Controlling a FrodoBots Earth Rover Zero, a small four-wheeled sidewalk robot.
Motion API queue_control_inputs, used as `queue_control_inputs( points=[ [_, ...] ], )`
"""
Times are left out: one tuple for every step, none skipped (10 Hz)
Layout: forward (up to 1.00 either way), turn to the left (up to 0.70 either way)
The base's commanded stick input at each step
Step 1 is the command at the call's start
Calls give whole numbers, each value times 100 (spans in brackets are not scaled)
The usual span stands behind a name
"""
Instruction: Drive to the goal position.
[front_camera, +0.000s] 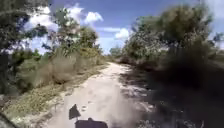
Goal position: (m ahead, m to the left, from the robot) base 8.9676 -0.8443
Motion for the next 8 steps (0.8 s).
queue_control_inputs(
  points=[
    [85,0],
    [85,0],
    [85,0],
    [85,0],
    [85,0],
    [85,0],
    [85,-9],
    [85,-28]
  ],
)
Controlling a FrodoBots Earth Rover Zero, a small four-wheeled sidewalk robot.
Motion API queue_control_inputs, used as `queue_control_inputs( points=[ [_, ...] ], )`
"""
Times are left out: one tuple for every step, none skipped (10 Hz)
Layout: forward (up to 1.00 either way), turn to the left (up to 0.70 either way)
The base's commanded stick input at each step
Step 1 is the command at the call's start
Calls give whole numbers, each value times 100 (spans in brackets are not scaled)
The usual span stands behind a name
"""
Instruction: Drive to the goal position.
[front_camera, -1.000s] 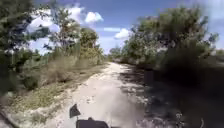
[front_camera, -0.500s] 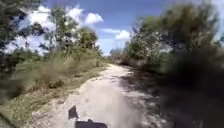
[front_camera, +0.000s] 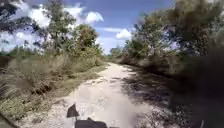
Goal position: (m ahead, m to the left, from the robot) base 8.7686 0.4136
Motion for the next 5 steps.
queue_control_inputs(
  points=[
    [85,-25],
    [85,-5],
    [85,0],
    [85,0],
    [85,0]
  ],
)
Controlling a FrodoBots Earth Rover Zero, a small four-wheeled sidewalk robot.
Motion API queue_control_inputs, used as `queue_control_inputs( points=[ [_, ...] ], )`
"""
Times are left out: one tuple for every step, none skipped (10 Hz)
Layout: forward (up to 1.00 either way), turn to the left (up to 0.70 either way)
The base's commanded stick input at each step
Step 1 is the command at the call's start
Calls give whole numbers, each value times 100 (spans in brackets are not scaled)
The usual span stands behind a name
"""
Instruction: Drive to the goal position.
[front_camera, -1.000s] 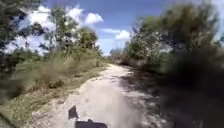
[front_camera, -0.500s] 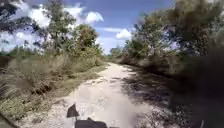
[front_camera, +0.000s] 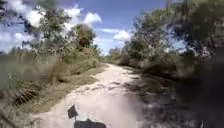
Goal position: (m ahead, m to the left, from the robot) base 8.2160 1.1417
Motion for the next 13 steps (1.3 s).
queue_control_inputs(
  points=[
    [85,0],
    [85,0],
    [85,0],
    [85,0],
    [85,0],
    [85,0],
    [85,0],
    [85,0],
    [85,0],
    [85,0],
    [85,0],
    [85,0],
    [85,0]
  ],
)
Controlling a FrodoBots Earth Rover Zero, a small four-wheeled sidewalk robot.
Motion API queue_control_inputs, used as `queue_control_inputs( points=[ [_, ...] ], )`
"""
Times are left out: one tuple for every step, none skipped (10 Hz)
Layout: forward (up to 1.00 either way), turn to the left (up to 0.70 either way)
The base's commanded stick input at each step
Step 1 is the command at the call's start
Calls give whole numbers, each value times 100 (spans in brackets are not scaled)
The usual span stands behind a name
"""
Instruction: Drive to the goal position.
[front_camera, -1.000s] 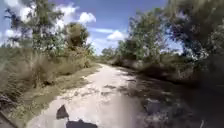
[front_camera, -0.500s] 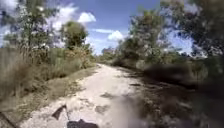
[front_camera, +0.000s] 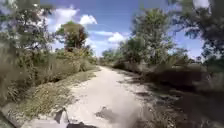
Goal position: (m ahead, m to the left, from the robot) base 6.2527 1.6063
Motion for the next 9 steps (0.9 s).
queue_control_inputs(
  points=[
    [85,0],
    [85,0],
    [85,0],
    [85,0],
    [85,0],
    [85,0],
    [85,0],
    [85,0],
    [85,0]
  ],
)
